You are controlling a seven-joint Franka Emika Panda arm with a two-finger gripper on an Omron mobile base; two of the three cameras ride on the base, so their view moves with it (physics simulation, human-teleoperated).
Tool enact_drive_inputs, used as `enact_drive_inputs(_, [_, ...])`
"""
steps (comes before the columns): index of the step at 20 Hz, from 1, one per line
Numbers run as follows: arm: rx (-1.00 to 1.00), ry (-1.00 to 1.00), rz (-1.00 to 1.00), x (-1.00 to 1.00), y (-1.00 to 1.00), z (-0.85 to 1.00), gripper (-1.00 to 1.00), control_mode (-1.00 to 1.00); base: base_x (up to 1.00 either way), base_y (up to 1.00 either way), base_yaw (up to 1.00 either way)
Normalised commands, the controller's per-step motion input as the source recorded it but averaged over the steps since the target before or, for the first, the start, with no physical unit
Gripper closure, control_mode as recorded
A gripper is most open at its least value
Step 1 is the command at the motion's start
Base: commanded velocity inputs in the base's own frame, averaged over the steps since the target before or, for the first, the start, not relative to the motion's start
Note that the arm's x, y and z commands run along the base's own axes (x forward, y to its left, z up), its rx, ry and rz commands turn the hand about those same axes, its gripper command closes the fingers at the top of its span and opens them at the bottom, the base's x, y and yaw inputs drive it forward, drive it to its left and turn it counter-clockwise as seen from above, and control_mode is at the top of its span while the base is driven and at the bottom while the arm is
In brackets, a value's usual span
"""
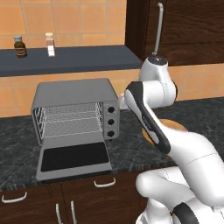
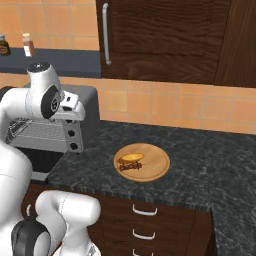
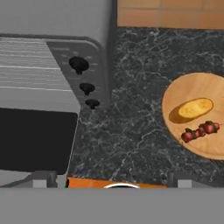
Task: Pick up the kebab skewer and baguette bread, and place them inside the toaster oven. Close the toaster oven door and start by setting the timer.
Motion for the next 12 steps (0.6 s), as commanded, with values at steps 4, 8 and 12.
enact_drive_inputs(4, [0.0,-0.2,-0.31,-0.09,1.0,-0.42,-1.0,-1.0,0.0,0.0,0.0])
enact_drive_inputs(8, [0.0,-0.07,-0.27,-0.03,1.0,-0.26,-1.0,-1.0,0.0,0.0,0.0])
enact_drive_inputs(12, [-0.01,-0.09,0.0,-0.03,1.0,-0.23,-1.0,-1.0,0.0,0.0,0.0])
